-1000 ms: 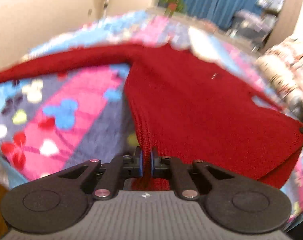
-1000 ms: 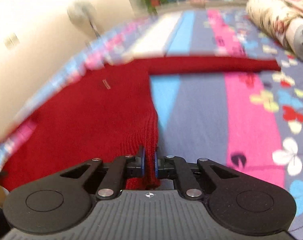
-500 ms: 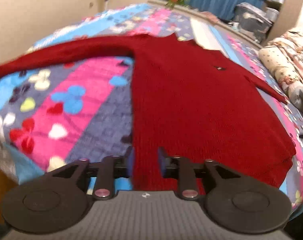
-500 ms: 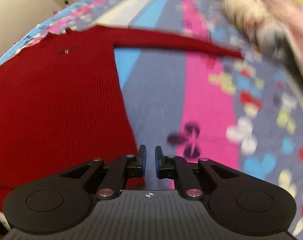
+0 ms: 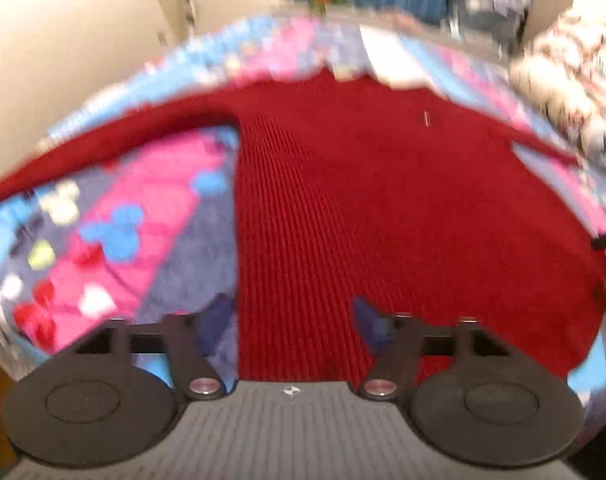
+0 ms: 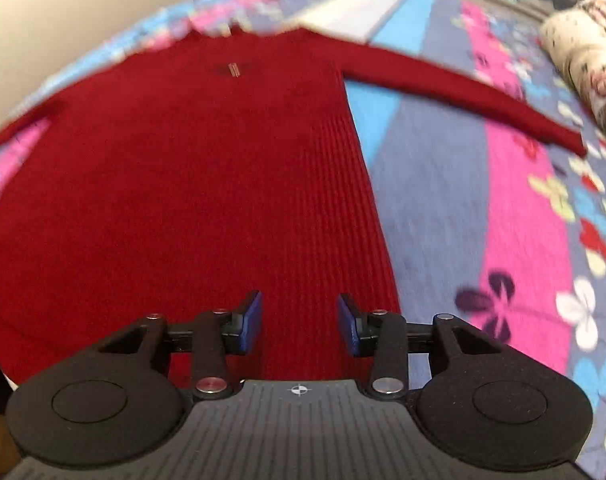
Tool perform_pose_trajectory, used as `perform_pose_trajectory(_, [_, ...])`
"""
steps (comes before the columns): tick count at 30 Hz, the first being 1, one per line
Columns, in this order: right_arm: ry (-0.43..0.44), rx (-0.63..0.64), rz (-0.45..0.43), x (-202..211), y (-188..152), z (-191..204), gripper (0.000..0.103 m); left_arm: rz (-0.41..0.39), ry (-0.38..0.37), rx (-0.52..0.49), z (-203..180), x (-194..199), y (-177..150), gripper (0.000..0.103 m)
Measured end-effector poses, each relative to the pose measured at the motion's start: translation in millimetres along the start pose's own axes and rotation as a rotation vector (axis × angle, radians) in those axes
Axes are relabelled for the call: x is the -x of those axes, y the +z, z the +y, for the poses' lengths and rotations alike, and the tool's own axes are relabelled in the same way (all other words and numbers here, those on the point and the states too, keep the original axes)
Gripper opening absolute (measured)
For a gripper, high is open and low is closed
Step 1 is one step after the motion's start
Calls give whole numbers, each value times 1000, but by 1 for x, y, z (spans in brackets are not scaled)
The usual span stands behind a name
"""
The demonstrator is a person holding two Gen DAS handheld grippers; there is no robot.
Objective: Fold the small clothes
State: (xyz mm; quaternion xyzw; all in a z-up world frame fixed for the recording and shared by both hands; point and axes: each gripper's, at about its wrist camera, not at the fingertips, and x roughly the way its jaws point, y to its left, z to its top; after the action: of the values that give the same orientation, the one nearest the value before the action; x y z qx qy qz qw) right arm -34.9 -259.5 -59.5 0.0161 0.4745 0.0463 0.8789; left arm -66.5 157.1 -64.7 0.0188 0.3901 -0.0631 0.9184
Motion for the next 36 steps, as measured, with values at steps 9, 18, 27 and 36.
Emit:
perform_pose_trajectory(9, [-87, 14, -132, 10, 13, 14, 54, -140, 53, -2, -9, 22, 17, 83])
perform_pose_trajectory(18, [-81, -48, -247, 23, 24, 9, 54, -254, 127, -96, -1, 20, 90, 84])
perform_pose_trajectory(27, [-86, -73, -252, 14, 33, 6, 54, -311, 216, -101, 34, -41, 131, 84])
perform_pose_trajectory(36, [-99, -71, -242, 1, 40, 5, 54, -206, 296, 13, 50, -79, 145, 81])
